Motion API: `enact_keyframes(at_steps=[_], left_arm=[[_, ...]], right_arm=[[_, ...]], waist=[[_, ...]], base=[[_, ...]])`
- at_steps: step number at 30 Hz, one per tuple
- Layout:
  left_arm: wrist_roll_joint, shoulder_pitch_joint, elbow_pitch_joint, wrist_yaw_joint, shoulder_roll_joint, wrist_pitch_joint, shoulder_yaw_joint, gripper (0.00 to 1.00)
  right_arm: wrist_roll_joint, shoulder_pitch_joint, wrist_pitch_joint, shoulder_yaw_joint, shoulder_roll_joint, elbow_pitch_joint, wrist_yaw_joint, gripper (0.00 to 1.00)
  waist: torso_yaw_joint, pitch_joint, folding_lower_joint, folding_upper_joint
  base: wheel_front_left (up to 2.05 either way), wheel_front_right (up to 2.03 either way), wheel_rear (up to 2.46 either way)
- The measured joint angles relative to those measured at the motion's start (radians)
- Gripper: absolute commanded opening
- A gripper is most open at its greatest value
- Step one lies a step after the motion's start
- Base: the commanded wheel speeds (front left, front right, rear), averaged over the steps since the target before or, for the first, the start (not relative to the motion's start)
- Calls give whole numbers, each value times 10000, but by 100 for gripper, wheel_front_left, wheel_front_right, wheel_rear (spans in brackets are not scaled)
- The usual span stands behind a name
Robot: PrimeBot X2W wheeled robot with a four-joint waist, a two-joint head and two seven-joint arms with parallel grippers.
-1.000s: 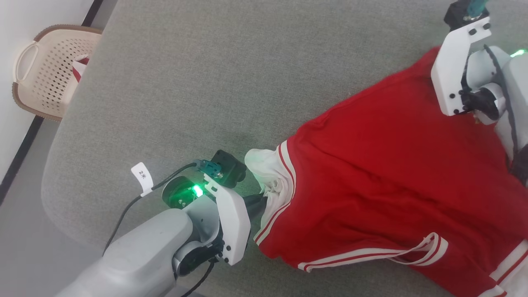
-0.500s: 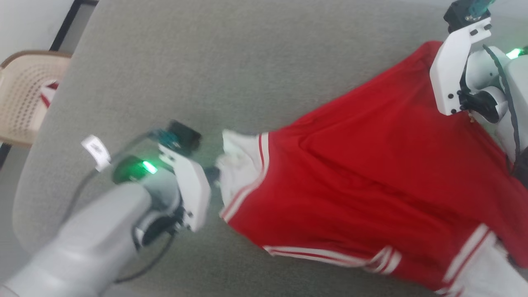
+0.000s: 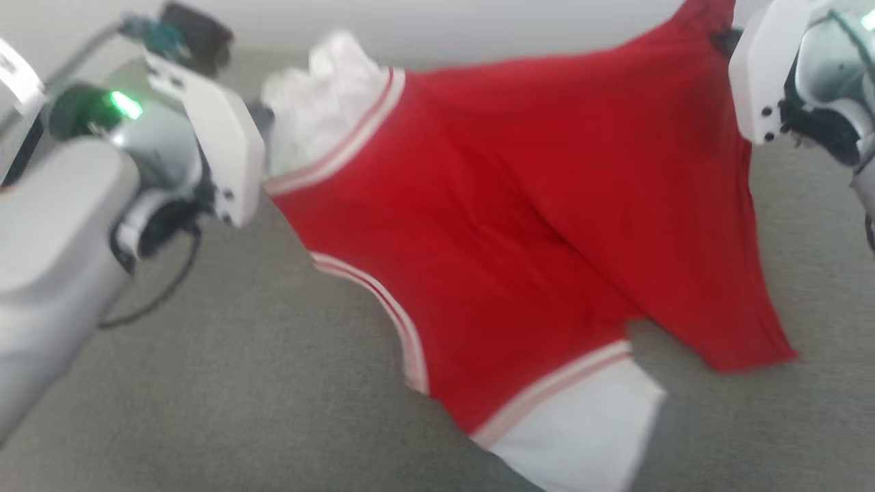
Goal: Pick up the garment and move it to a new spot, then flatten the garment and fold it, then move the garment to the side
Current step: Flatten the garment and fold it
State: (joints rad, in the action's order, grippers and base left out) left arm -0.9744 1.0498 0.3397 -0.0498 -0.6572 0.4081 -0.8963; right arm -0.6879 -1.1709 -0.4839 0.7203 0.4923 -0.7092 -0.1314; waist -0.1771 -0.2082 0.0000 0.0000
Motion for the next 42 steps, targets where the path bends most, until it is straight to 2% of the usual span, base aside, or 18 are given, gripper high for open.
enact_keyframes(at_steps=[11,18,26,30,32,35,38,42], left_arm=[[579,2109,1290,533,59,165,217,0],[1269,3412,2619,872,560,-1035,293,0],[2548,5507,4105,848,1154,-3626,489,0],[3164,6648,4777,449,1383,-5321,665,0],[3574,7169,5089,121,1605,-6372,784,0],[3795,7230,5026,54,1789,-6654,897,0],[3891,6961,4851,330,1885,-6675,978,0],[3691,5815,5200,1174,2013,-6694,782,0]], right_arm=[[263,-225,-219,-740,278,1384,-2,0],[1022,-435,-19,-1536,82,1386,-2,0],[2625,-1602,1992,-2499,-593,403,-2,0],[3831,-2400,3647,-3200,-959,-265,-2,0],[4913,-2896,4953,-3795,-1231,-838,-2,0],[5735,-3047,5754,-4209,-1507,-1484,-2,0],[6100,-3004,6027,-4211,-1825,-2161,-2,0],[6054,-2493,6077,-3774,-1992,-2993,-2,0]], waist=[[879,1003,0,0],[1132,816,0,0],[1241,-473,0,0],[1280,-1298,0,0],[1282,-1872,0,0],[1243,-2324,1,0],[1135,-2551,1,0],[960,-2433,1,0]], base=[[0,0,0],[0,0,0],[0,0,0],[0,0,0],[0,0,0],[0,0,0],[0,0,0],[0,0,0]])
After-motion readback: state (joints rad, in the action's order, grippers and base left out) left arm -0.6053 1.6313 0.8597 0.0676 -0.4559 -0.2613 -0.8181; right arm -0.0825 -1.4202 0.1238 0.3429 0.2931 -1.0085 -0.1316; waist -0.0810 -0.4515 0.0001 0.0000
